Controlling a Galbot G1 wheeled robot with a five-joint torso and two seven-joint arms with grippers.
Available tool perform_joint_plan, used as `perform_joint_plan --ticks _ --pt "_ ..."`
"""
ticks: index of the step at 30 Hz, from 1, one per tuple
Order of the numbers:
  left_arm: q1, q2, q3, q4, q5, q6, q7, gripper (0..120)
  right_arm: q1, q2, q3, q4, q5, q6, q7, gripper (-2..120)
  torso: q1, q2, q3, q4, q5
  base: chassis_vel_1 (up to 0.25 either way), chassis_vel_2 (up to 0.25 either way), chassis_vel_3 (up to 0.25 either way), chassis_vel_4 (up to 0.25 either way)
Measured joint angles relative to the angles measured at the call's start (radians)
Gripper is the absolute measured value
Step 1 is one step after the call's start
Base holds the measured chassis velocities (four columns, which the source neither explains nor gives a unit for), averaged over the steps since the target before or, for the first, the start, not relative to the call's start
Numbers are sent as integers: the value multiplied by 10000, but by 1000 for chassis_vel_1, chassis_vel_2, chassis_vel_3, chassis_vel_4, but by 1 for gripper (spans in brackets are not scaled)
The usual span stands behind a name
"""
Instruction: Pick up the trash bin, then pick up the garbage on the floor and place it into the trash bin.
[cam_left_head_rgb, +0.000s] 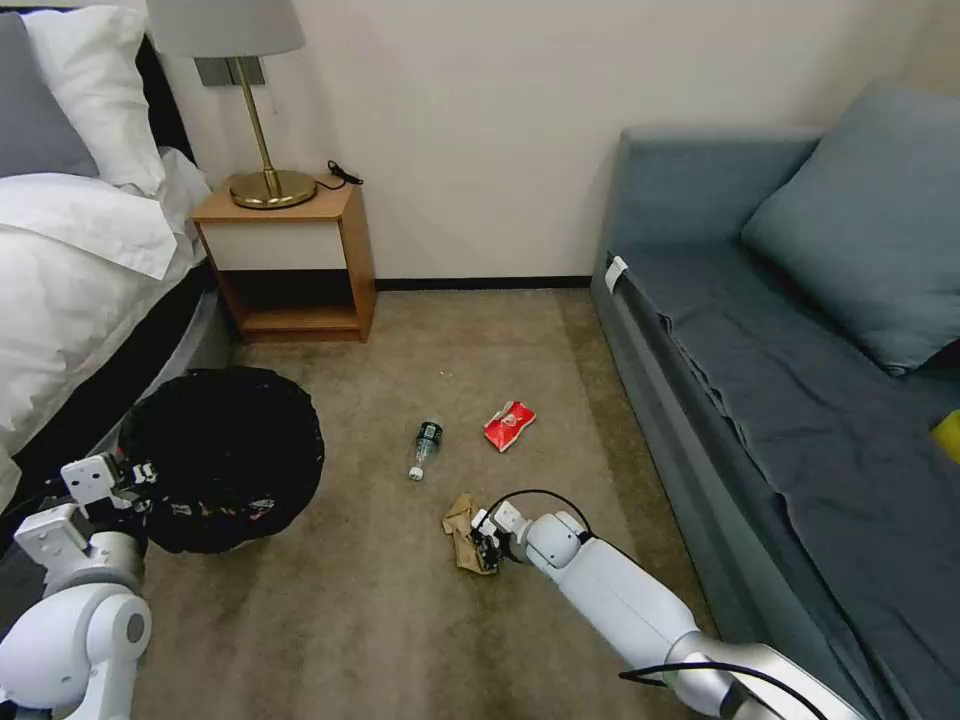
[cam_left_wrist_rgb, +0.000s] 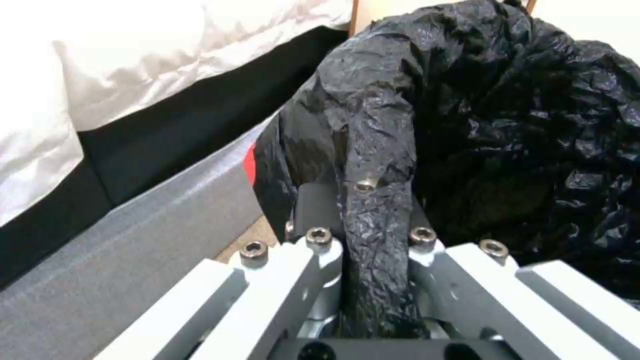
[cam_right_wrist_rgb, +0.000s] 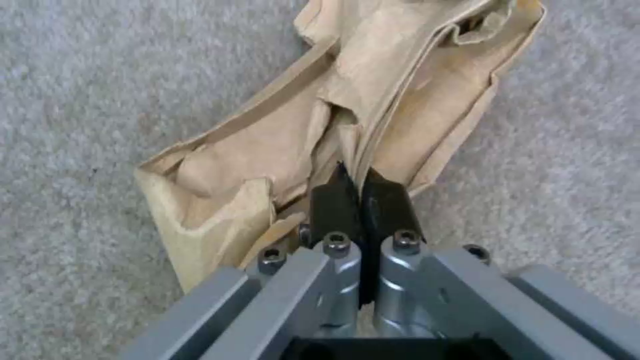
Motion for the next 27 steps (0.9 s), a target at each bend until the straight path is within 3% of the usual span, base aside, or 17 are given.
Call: perform_joint_plan --ticks 15,27 --pt "24 -103 84 93 15 -119 41 4 982 -95 1131 1023 321 151 -48 0 0 0 0 1 0 0 0 0 0" --pt "-153 -102 200 327 100 -149 54 4 1583 -716 597 4034 1761 -113 -12 0 0 0 0 0 0 0 0 0 0"
